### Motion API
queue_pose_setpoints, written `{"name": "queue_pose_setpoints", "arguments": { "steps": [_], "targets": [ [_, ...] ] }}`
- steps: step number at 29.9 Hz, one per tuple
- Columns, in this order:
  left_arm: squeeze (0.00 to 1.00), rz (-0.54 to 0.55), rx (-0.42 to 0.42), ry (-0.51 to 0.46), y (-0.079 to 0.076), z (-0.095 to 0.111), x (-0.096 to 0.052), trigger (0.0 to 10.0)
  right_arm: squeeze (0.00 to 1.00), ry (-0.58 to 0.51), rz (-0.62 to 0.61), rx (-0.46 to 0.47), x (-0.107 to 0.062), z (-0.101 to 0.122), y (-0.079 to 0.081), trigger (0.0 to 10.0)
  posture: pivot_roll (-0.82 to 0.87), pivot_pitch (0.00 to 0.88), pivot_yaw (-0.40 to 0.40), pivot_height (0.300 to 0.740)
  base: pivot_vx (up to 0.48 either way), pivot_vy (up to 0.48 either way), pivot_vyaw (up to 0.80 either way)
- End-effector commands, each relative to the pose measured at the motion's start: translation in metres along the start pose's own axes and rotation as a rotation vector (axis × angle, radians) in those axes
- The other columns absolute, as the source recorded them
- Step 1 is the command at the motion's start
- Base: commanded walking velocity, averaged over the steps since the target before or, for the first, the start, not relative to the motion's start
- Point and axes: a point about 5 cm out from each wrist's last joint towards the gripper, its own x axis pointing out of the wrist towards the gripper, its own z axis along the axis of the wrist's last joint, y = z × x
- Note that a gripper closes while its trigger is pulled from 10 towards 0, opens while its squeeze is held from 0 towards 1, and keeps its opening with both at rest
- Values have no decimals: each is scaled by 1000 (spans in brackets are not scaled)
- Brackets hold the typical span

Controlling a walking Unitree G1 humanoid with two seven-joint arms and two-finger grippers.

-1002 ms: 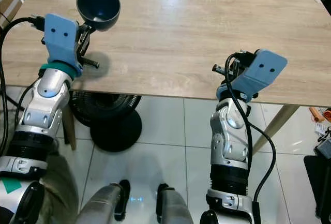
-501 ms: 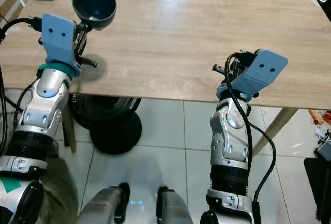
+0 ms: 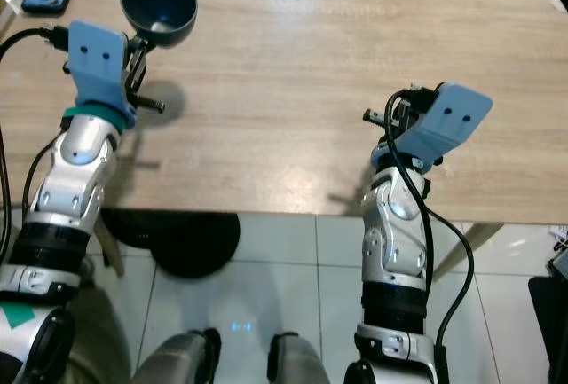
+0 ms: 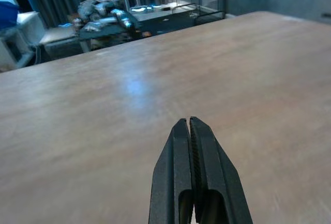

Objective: Setting the table

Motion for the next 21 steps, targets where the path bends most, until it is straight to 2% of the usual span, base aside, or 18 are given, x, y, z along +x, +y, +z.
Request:
{"name": "queue_pose_setpoints", "arguments": {
  "steps": [1, 21],
  "targets": [
    [0, 32, 12, 32, 9, -9, -4, 10000, 0, 5, 8, 5, -2, -2, 4, 10000, 106, 139, 52, 740, 247, 0, 0],
    [0, 15, 26, 43, 7, -11, -3, 10000, 0, 1, 6, 8, -2, -2, 4, 10000, 106, 135, 58, 740, 12, 0, 0]
  ]
}}
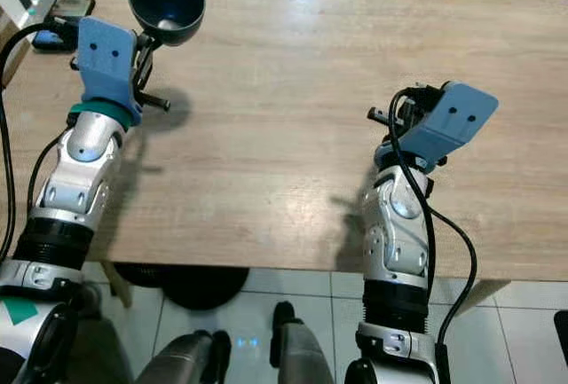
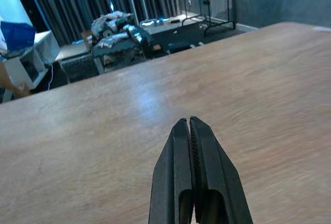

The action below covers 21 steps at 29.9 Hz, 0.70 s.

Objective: Setting the table

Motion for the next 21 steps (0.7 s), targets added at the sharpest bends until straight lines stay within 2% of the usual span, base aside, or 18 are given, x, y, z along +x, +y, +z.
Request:
{"name": "queue_pose_setpoints", "arguments": {
  "steps": [1, 7, 11, 14, 15, 19, 21],
  "targets": [
    [0, 0, 3, 18, 1, -6, -2, 10000, 0, 9, -13, -5, -3, -4, -3, 10000, 107, 132, 58, 740, 0, 0, 0],
    [0, 1, -3, 25, 1, -7, -2, 10000, 0, 9, -11, -6, -2, -4, -3, 10000, 108, 131, 58, 740, 0, 0, 0],
    [0, -6, -37, 42, 1, -10, -3, 10000, 0, 10, 4, -34, -3, -5, -2, 10000, 107, 129, 57, 740, 0, 0, 0],
    [0, -26, -142, 87, -1, -19, -5, 10000, 0, 1, 94, -157, -5, -10, 6, 10000, 106, 130, 58, 740, 0, 0, 0],
    [0, -26, -142, 87, -1, -19, -5, 10000, 0, 1, 94, -157, -5, -10, 6, 10000, 106, 130, 58, 740, 0, 0, 0],
    [0, -16, -270, 145, -1, -35, -12, 10000, 0, 27, 157, -208, -11, -26, 9, 10000, 111, 131, 60, 740, 0, 0, 0],
    [0, -8, -290, 156, 1, -39, -14, 10000, 0, 30, 159, -205, -12, -28, 8, 10000, 113, 131, 60, 740, 0, 0, 0]
  ]
}}
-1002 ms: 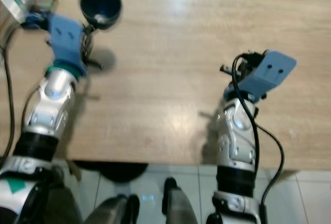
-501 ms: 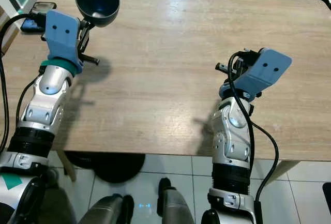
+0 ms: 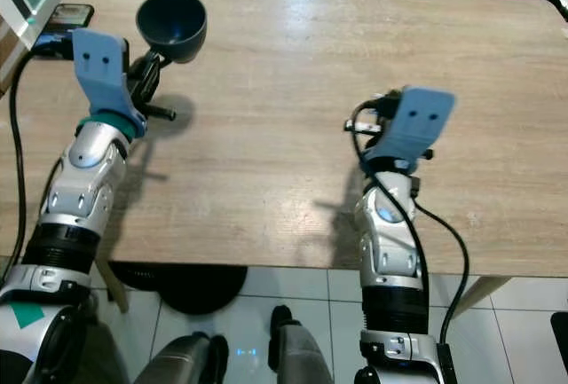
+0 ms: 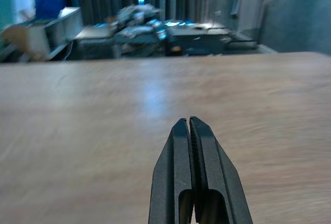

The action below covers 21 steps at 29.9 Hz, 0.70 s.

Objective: Setting the table

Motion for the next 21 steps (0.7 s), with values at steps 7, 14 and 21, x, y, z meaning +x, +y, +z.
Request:
{"name": "queue_pose_setpoints", "arguments": {
  "steps": [7, 14, 21],
  "targets": [
    [0, 96, -6, 132, 14, -34, -11, 10000, 0, 12, -7, -11, -2, -7, -4, 10000, 110, 138, 63, 740, 0, 0, 0],
    [514, 65, -9, 203, 12, -53, -20, 10000, 0, -5, -24, 12, 0, -4, -6, 10000, 116, 146, 62, 740, 0, 0, 0],
    [1000, 45, -2, 201, 11, -53, -21, 10000, 0, -15, -25, 22, 1, -2, -4, 10000, 118, 145, 62, 740, 0, 0, 0]
  ]
}}
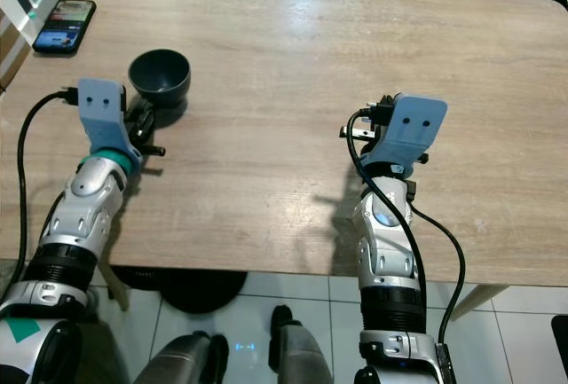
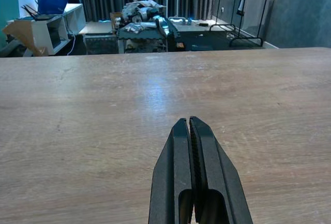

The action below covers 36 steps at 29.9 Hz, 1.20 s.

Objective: Setting the table

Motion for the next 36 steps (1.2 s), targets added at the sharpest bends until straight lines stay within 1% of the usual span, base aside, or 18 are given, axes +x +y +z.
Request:
{"name": "queue_pose_setpoints", "arguments": {
  "steps": [1, 2, 3, 5, 6, 7, 11, 12, 15, 17, 19, 20, 21, 22, 23, 28, 31, 36],
  "targets": [
    [1000, -9, 17, 15, 0, -6, -3, 10000, 0, 9, -11, 9, -1, -3, -1, 10000, 118, 145, 62, 740, 0, 0, 0],
    [1000, -9, 17, 15, 0, -6, -3, 10000, 0, 9, -11, 9, -1, -3, -1, 10000, 118, 145, 62, 740, 0, 0, 0],
    [1000, -21, 59, -27, -3, 1, -2, 10000, 0, 10, -13, 11, -2, -3, 0, 10000, 118, 145, 62, 740, 0, 0, 0],
    [1000, -24, 73, -42, -4, 3, -2, 10000, 0, 10, -13, 12, -2, -4, 0, 10000, 118, 145, 62, 740, 0, 0, 0],
    [0, -30, 88, -68, -6, 8, -2, 10000, 0, 9, -13, 13, -2, -3, 0, 10000, 118, 145, 62, 740, 0, 0, 0],
    [0, -30, 88, -68, -6, 8, -2, 10000, 0, 9, -13, 13, -2, -3, 0, 10000, 118, 145, 62, 740, 0, 0, 0],
    [0, -31, 131, -148, -14, 24, -5, 10000, 0, 8, -12, 15, -2, -3, 1, 10000, 116, 144, 65, 740, 0, 0, 0],
    [0, -24, 143, -176, -18, 30, -9, 10000, 0, 7, -13, 17, -2, -3, 1, 10000, 117, 144, 69, 740, 0, 0, 0],
    [0, -12, 158, -199, -21, 34, -13, 10000, 0, 5, -13, 17, -2, -3, 0, 10000, 117, 144, 69, 740, 0, 0, 0],
    [0, 11, 181, -265, -30, 47, -24, 10000, 0, 3, -14, 20, -3, -2, 1, 10000, 117, 145, 70, 740, 0, 0, 0],
    [0, 11, 181, -265, -30, 47, -24, 10000, 0, 3, -14, 20, -3, -2, 1, 10000, 117, 145, 70, 740, 0, 0, 0],
    [0, 12, 191, -292, -34, 52, -28, 10000, 0, 3, -13, 22, -3, -2, 1, 10000, 123, 144, 68, 740, 0, 0, 0],
    [0, 12, 191, -292, -34, 52, -28, 10000, 0, 3, -13, 22, -3, -2, 1, 10000, 123, 144, 68, 740, 0, 0, 0],
    [0, -20, 225, -338, -43, 60, -31, 10000, 0, 5, -6, 27, -3, -3, 4, 10000, 127, 140, 67, 740, 0, 0, 0],
    [0, -52, 251, -363, -47, 66, -31, 10000, 0, 4, -4, 28, -2, -3, 5, 10000, 124, 139, 68, 740, 0, 0, 0],
    [0, -109, 288, -396, -54, 77, -29, 10000, 0, 0, -4, 32, -2, -2, 5, 10000, 123, 137, 69, 740, 0, 0, 0],
    [0, -103, 276, -408, -52, 91, -22, 10000, 0, -1, -10, 33, -2, -2, 4, 10000, 120, 133, 75, 740, 0, 0, 0],
    [0, -99, 262, -410, -51, 95, -20, 10000, 0, -1, -13, 33, -3, -2, 4, 10000, 116, 133, 77, 740, 0, 0, 0]
  ]
}}
